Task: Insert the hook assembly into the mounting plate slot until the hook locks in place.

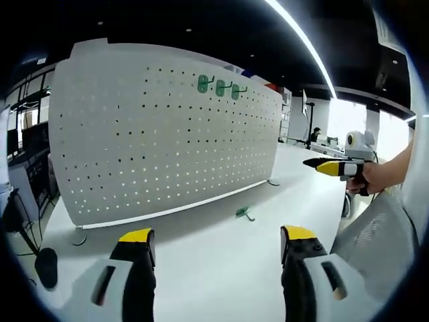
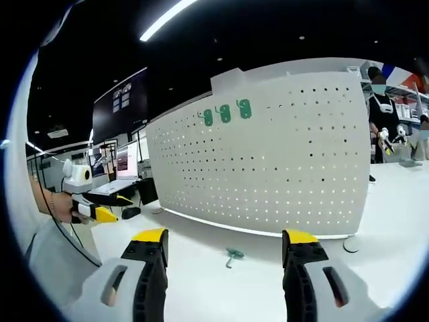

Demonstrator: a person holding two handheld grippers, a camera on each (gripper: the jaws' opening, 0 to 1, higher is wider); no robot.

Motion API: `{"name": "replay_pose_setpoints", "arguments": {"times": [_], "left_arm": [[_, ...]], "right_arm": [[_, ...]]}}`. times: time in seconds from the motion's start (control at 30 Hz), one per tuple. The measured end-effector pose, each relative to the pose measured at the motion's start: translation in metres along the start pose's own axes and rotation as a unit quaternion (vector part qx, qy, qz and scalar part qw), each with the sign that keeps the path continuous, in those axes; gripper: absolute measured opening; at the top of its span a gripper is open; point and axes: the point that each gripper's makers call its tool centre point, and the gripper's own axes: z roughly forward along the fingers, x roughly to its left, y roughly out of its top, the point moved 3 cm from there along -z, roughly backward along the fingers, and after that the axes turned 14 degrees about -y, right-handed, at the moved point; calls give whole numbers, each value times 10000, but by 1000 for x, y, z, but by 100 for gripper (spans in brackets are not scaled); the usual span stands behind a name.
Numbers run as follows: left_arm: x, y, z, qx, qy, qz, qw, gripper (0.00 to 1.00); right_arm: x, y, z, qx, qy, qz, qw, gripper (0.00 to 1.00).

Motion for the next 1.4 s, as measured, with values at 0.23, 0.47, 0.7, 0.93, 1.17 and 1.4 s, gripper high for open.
{"name": "replay_pose_setpoints", "arguments": {"times": [0.23, 0.47, 0.7, 0.93, 1.17, 1.4], "left_arm": [[0, 1, 0, -11, 4, 28, 10000, 79], [0, 5, 3, 2, -33, 74, 10000, 78], [1, 10, 9, 3, -96, 99, 9999, 78], [-2, 14, 17, 86, -268, 88, 9996, 80], [-10, 14, 27, 349, -551, 307, 9974, 79], [-9, 16, 38, 549, -768, 498, 9943, 78]], "right_arm": [[1, 0, 0, 20, 17, -7, 10000, 67], [1, 0, 0, 29, 3, 5, 10000, 67], [1, -2, 0, 61, -6, -40, 10000, 67], [4, -4, 0, 113, 48, -122, 9998, 68], [5, -5, 0, 158, 102, -47, 9998, 67], [6, -6, 0, 170, 126, -27, 9998, 67]]}}
